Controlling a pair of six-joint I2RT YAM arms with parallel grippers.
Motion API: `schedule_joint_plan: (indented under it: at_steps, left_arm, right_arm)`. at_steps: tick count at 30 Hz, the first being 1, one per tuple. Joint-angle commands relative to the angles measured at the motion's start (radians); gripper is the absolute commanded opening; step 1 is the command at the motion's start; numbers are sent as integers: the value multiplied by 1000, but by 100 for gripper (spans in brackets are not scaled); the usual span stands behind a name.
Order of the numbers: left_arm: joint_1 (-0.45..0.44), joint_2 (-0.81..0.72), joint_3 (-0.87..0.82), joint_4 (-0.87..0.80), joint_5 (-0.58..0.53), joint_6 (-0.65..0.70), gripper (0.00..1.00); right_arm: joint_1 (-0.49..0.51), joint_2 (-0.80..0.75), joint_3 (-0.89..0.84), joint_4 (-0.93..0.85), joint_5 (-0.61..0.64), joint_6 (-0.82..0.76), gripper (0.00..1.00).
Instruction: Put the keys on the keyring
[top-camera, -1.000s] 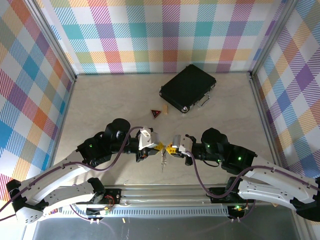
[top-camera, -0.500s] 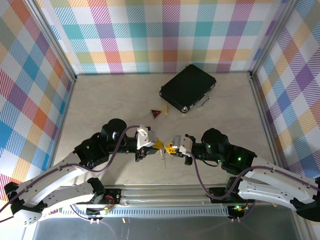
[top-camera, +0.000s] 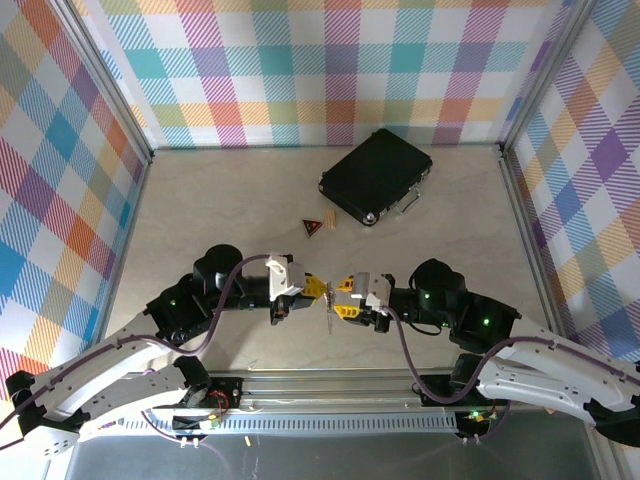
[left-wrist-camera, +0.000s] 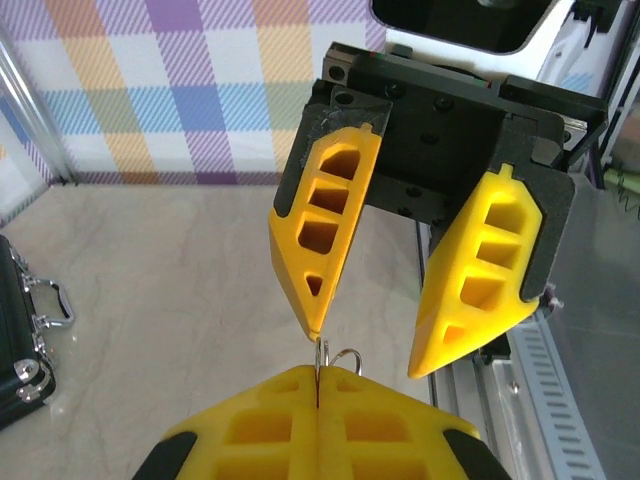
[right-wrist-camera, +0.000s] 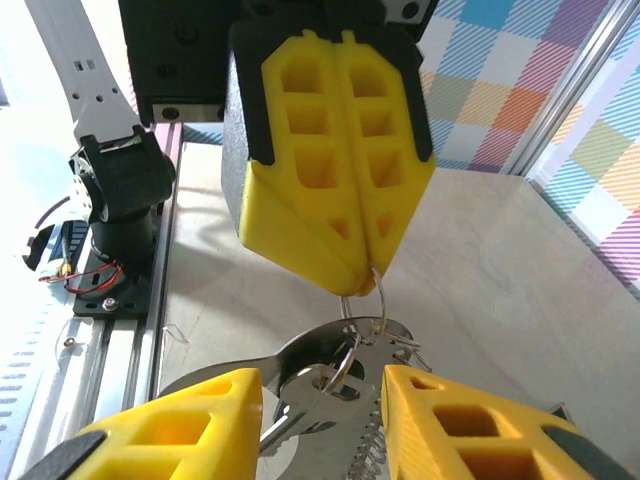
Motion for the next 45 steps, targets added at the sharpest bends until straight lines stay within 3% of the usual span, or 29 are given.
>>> schedule_joint_plan:
  at_steps: [1, 8, 17, 29, 45]
  left_arm:
    - [7, -37, -47, 195, 19, -61, 0]
    - [6, -91, -121, 384, 45, -132, 0]
    - [5, -122, -157, 523, 127, -205, 0]
    - [6, -154, -159, 485, 186, -227, 0]
    - [5, -167, -163, 431, 185, -221, 0]
  right_arm:
    - [8, -27, 45, 1, 9, 69, 38]
    - [8, -85, 96, -20, 10, 203, 37]
    - [8, -40, 157, -53, -44, 309, 34]
    - [12, 13, 187, -31, -122, 316, 29]
    - [46, 38, 169, 38, -181, 320, 23]
